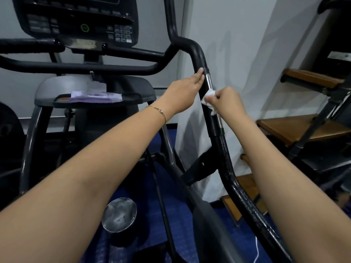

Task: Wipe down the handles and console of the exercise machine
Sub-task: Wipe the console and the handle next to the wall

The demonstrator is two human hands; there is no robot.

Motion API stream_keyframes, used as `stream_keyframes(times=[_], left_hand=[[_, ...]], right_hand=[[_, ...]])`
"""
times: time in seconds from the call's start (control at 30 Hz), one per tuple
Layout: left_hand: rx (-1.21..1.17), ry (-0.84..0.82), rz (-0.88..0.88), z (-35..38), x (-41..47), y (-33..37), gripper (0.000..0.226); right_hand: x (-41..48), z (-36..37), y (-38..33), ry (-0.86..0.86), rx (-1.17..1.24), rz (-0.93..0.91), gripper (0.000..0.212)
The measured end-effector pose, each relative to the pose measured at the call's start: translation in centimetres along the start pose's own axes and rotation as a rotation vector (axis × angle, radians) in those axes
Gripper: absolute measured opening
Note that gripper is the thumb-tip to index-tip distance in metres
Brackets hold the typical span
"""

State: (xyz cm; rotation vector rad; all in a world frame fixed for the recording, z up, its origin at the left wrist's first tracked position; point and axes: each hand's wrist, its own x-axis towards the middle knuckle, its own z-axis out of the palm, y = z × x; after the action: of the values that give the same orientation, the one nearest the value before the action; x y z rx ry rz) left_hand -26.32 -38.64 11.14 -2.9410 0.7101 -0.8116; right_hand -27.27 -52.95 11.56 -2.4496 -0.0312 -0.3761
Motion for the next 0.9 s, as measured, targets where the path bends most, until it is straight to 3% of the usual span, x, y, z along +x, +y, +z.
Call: stream_keyframes(times=[0.17,0.4,0.57,0.8,0.9], left_hand=[[-0.03,-0.071,0.016,0.2,-1.1,0.3,0.07],[-0.051,-0.084,0.043,1.2,-1.4,0.0,0.073],[-0.044,-0.073,0.047,1.0,-1.5,0.0,0.072],[-0.055,-0.106,0.005,1.1,-1.4,0.6,0.073],[-0.056,-0.095,0.003,1.3,-1.5,0.7,0.073]], right_hand=[[-3.6,1.9,2.6,0.146,-0.168,-0.098,0.029],[-3.1,1.3,3.0,0.105,-0.064,-0.073,0.026],[-5.3,1.7,4.3,0.107,-0.254,-0.102,0.029],[-5.0,-0.6,2.4,-0.072,-0.032,0.025,0.023],[-6.0,0.1,3.7,-0.112,-0.133,0.055,0.028]])
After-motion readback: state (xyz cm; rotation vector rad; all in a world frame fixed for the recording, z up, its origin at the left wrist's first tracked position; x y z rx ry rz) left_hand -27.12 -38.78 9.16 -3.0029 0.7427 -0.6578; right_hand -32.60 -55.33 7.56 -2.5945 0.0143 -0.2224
